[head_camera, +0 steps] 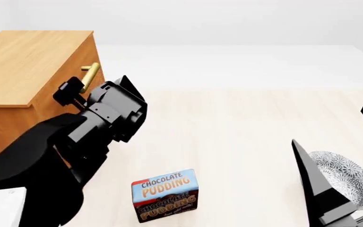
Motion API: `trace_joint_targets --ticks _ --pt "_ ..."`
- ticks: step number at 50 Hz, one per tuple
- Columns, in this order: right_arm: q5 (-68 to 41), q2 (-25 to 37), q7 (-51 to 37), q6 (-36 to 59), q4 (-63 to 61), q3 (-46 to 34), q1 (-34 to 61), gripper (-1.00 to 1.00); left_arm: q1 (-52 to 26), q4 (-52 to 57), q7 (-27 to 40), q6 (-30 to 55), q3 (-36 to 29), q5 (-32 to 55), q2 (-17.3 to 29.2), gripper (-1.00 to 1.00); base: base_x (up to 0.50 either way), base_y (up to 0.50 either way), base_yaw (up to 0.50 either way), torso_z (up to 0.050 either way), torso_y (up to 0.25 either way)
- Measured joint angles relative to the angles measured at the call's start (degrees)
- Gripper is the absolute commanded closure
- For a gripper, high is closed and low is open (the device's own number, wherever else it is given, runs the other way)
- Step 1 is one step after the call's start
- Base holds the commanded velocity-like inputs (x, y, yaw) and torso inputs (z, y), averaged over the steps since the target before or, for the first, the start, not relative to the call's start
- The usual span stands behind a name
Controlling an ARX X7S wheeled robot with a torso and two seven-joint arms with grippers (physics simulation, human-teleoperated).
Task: Put the butter at the back in the top drawer of the cabinet and close it.
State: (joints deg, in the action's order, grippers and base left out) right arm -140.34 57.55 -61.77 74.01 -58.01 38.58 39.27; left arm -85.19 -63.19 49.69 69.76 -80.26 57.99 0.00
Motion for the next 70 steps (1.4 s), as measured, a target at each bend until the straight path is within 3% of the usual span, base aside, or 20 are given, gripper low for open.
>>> trace_joint_targets --ticks 22,40,50,59,70 --pt "-0.7 0.2 -0.9 -0.2 0.2 -1.2 1.4 -1.0 -1.1 -1.1 -2.1 -0.7 5.2 -3.1 0.0 -1.0 0.01 0.01 0.01 0.0 0.0" --pt "-2.1 0.8 -1.7 -1.0 -0.1 -1.4 2.3 -1.0 -3.7 4.9 5.2 0.0 -0.9 2.4 0.9 -1.0 0.0 0.0 0.0 0.0 0.0" --pt "-2.7 0.9 -2.2 -1.1 -0.2 -1.4 2.6 -1.0 -3.1 21.8 17.8 4.2 3.7 9.8 6.8 -1.0 0.0 0.0 0.0 0.0 0.0" --pt "-3.2 0.6 -2.7 -0.8 -0.1 -1.1 2.6 -1.0 -1.9 42.0 29.4 7.1 12.5 21.7 14.7 -1.0 0.0 0.0 0.0 0.0 0.0" --pt "-3.1 -0.2 -2.9 -0.2 0.1 -1.5 2.7 -1.0 0.9 64.7 33.7 3.6 25.0 34.7 26.6 -1.0 0.0 0.0 0.0 0.0 0.0"
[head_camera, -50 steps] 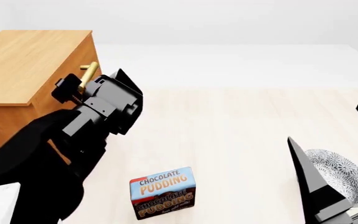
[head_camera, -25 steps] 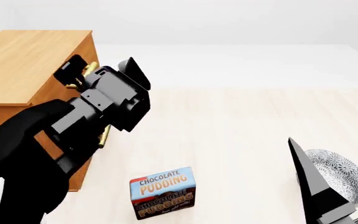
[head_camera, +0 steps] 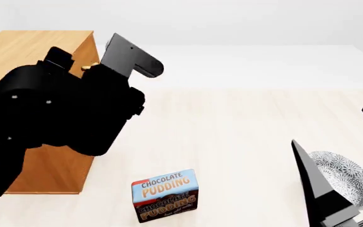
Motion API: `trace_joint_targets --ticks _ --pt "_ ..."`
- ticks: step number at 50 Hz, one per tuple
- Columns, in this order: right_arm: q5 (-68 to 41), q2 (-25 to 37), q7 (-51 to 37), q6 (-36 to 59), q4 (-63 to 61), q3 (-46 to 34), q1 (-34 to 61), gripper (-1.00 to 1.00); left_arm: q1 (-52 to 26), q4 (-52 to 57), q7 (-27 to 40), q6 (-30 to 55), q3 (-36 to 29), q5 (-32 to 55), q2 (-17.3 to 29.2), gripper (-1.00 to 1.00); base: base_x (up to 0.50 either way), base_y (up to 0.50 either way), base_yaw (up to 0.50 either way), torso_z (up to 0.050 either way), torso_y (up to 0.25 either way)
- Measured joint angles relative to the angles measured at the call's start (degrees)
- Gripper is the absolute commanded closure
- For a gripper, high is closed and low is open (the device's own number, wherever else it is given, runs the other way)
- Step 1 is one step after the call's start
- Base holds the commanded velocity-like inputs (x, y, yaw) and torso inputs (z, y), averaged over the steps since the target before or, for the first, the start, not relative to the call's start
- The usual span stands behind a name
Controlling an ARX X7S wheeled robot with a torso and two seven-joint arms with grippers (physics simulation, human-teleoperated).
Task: Put the butter at the back in the top drawer of the cabinet and close it.
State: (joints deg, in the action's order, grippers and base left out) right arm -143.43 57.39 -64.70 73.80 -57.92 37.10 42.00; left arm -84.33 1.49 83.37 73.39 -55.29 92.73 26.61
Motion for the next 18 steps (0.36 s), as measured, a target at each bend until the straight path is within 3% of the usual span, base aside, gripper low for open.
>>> trace_joint_targets --ticks 9,18 --pt "0.2 -0.4 -0.1 0.3 0.1 -0.6 0.2 -1.0 5.4 17.5 -0.8 -6.9 10.5 6.1 10.2 -1.0 0.0 0.0 0.0 0.0 0.0" --pt "0.4 -1.9 -0.1 1.0 0.5 -0.1 0.1 -1.0 15.5 33.0 -6.9 -17.1 22.9 6.7 20.6 -1.0 0.0 0.0 0.0 0.0 0.0"
